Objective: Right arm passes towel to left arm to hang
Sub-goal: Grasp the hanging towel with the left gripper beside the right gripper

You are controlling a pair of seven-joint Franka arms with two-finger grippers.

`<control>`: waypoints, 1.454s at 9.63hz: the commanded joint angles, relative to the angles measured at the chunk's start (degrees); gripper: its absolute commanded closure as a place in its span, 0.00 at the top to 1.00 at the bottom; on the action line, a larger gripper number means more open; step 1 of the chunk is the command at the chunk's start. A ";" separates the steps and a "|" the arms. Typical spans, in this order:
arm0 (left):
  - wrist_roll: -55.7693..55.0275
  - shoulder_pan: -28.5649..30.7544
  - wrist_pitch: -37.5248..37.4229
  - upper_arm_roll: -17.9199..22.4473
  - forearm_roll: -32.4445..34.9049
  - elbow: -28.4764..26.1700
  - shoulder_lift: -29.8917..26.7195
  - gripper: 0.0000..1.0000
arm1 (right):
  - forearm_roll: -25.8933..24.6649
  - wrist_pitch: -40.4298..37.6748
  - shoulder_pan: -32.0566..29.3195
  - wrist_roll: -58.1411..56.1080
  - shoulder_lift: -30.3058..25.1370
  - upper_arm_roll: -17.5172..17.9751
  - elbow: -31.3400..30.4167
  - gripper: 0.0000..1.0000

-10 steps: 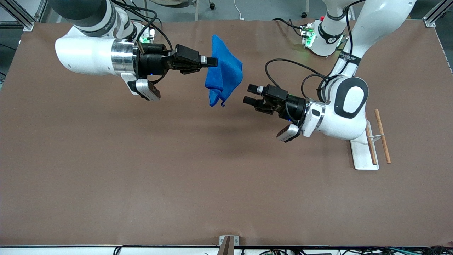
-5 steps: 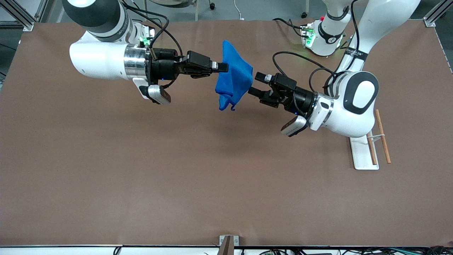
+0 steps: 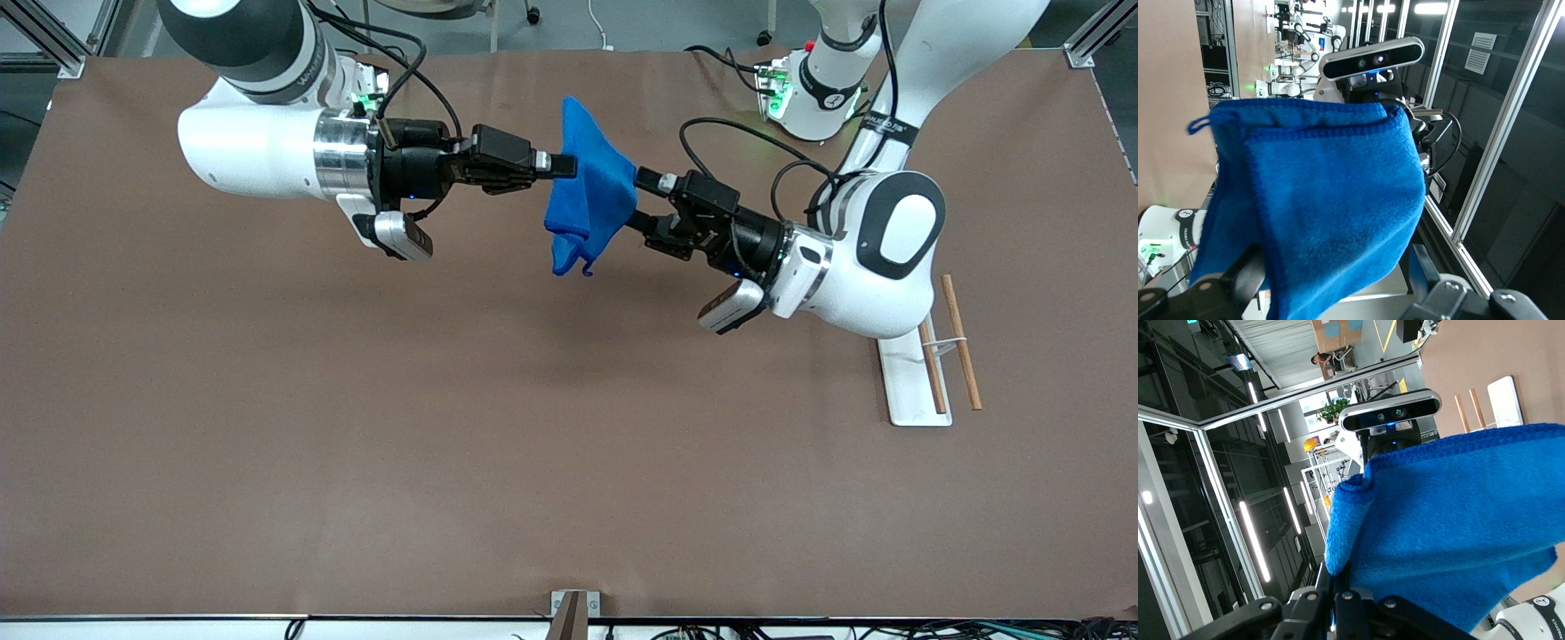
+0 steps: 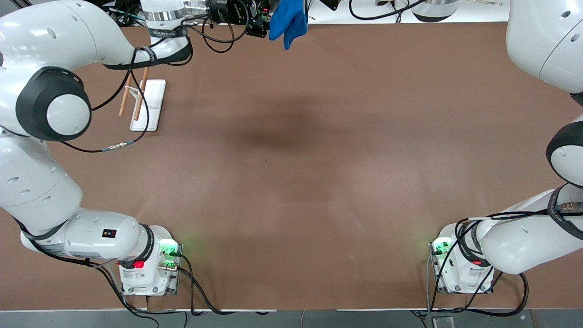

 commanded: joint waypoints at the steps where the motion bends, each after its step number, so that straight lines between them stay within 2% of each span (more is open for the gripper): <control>1: 1.16 0.15 1.16 -0.32 -0.89 -2.35 -0.52 0.80 | 2.32 1.43 1.47 -0.31 1.15 -0.57 1.51 0.00; 3: 1.78 0.41 1.07 -0.23 -0.89 -2.26 -0.08 0.44 | 2.42 1.43 1.56 -0.31 1.24 -0.57 1.78 0.00; 7: 1.78 0.94 1.07 -0.15 -0.89 -2.08 0.10 0.05 | 2.33 1.43 1.56 -0.31 1.33 -0.57 1.78 0.00; 9: 1.78 1.38 1.16 -0.06 -0.63 -1.65 0.36 0.01 | 2.33 1.52 1.56 -0.31 1.33 -0.57 1.69 0.00; 10: 1.60 1.38 1.16 0.29 -0.37 -1.64 0.36 0.01 | 2.33 1.43 1.39 0.29 1.33 -0.57 1.69 0.21; 11: 0.99 1.46 1.33 0.56 -0.11 -1.38 0.19 0.00 | 2.07 1.61 1.21 0.21 1.24 -0.65 1.61 0.95; 12: 0.81 2.60 1.51 0.56 0.33 -1.12 0.19 0.00 | 1.54 1.35 0.52 0.21 1.15 -0.91 1.43 1.00; 13: -0.06 2.96 2.73 0.64 2.42 -0.33 0.27 0.00 | 0.67 1.43 0.25 0.21 1.06 -1.18 1.43 1.00; 14: -2.94 3.83 4.30 0.56 5.84 1.41 0.36 0.00 | -2.56 1.43 -0.97 0.21 1.06 -1.27 1.43 1.00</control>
